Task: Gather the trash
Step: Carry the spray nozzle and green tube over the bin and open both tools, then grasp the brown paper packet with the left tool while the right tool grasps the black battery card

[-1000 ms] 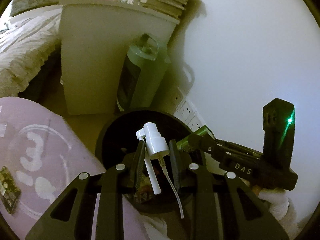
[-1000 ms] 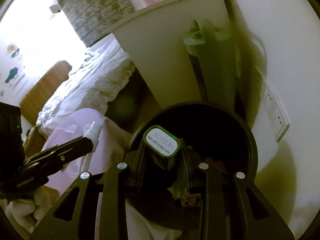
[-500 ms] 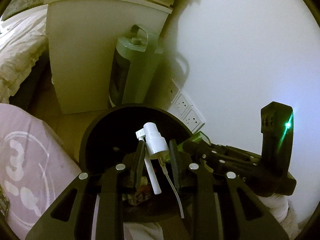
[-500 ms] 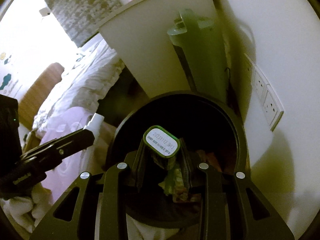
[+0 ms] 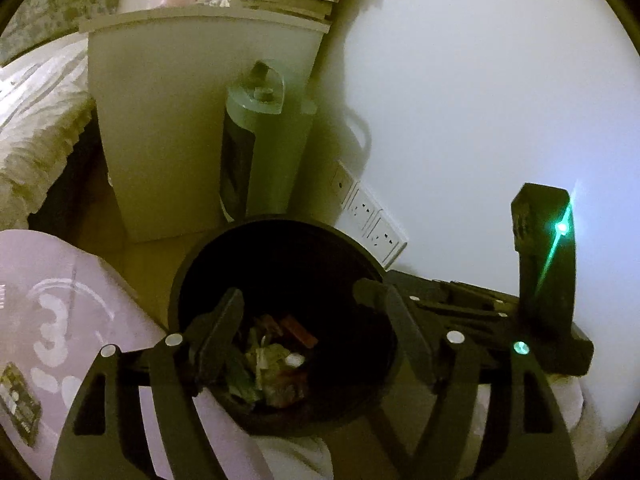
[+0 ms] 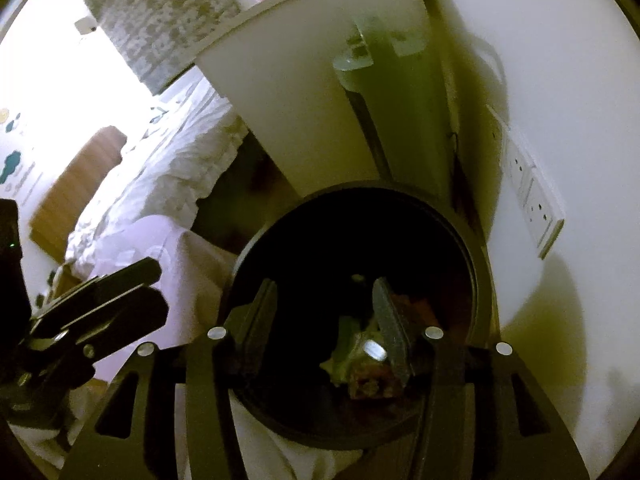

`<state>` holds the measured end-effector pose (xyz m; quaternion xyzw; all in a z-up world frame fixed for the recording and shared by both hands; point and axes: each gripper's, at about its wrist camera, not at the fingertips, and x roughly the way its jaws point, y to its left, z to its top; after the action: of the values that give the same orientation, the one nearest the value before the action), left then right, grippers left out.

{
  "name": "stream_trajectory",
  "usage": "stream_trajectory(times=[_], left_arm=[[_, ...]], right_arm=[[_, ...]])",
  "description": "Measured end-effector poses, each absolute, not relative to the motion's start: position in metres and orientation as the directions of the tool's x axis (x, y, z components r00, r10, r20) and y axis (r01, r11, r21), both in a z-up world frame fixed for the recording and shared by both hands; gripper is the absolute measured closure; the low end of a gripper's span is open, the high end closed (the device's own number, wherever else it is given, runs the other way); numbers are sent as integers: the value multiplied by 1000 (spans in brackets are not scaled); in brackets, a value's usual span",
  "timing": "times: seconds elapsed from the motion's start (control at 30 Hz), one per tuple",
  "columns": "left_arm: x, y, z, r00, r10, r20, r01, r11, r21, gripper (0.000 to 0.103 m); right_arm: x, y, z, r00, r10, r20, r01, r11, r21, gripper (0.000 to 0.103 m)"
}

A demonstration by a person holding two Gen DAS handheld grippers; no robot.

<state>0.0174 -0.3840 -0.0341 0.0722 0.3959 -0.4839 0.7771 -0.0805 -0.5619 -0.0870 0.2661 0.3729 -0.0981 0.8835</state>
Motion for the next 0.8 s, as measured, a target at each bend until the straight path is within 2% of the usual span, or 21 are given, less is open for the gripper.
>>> stream_trajectory(times=[0.17,0.33,0.67,0.73,0.77,0.8], left_arm=[[12,-354,-24,259,-693,-673,790,553,-265,29],[9,-305,-22,341,-664,-666,746,622,-237,21],[11,-168,-38,502,-498,-707,591,794,-140,18],[9,-143,-44,507,-471,-722,566,813,-133,13],[8,-129,-49,506,-460,-730,556,821,-132,13],[6,-120,-52,506,-453,-733,549,825,-131,13]], right_arm=[[-77,-549,-83,705,41,-708,345,852,394,52],[-63,-523,-79,698,77,-712,298,873,386,52],[-18,-432,-68,664,191,-722,114,929,351,52],[-7,-413,-67,654,217,-725,71,936,344,52],[-2,-402,-66,647,229,-727,48,940,339,52],[3,-392,-66,639,242,-730,26,942,334,45]])
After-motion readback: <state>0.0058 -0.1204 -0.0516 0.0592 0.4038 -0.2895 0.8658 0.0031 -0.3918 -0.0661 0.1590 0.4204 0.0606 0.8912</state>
